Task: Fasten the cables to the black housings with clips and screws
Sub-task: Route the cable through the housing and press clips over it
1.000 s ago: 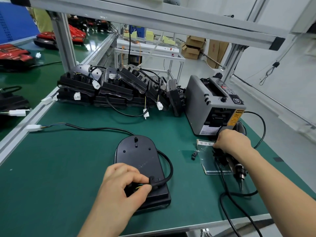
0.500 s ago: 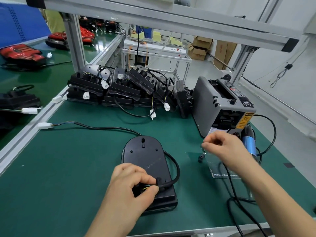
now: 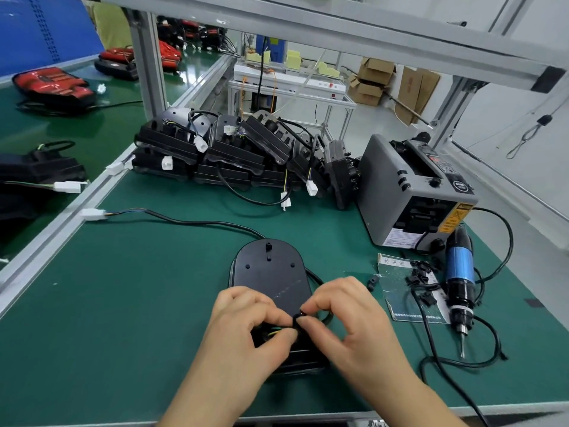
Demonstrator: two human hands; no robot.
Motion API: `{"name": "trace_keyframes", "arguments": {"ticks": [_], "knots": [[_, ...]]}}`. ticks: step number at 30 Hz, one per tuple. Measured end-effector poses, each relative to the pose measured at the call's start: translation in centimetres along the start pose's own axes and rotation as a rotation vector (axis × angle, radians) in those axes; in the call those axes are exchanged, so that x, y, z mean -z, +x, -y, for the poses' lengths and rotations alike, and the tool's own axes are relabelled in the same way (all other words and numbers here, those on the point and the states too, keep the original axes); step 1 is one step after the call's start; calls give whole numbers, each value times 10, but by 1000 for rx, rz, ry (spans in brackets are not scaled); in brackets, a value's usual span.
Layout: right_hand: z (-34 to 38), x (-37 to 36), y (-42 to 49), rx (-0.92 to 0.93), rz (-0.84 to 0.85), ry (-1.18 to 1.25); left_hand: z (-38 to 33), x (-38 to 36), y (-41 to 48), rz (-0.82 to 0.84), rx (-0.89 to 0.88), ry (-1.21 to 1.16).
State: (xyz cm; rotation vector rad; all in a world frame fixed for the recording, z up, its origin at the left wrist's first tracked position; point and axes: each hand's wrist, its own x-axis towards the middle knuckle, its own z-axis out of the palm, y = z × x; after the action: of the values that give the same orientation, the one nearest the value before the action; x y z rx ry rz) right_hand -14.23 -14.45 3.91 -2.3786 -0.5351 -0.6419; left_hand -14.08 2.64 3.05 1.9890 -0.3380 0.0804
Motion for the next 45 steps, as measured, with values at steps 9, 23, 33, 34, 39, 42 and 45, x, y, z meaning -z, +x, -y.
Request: {"name": "trace_keyframes", "arguments": {"ticks": [9, 23, 33, 34, 39, 42, 45], "knots": [[1, 5, -4, 136, -6, -77, 1, -1, 0, 4, 11, -7], [11, 12, 9, -415, 270, 179, 5, -3, -1, -4, -35, -29], [10, 27, 30, -574, 571, 297, 22, 11, -10, -6, -171, 106], [10, 28, 34, -557, 620, 280, 23, 10, -11, -16, -188, 110], [10, 33, 54, -551, 857, 241, 23, 5, -13, -79, -240, 96], [9, 30, 65, -538, 966, 135, 24, 4, -14, -83, -263, 119], [8, 27, 73, -528, 1043, 45, 24, 3, -14, -84, -269, 128]]}}
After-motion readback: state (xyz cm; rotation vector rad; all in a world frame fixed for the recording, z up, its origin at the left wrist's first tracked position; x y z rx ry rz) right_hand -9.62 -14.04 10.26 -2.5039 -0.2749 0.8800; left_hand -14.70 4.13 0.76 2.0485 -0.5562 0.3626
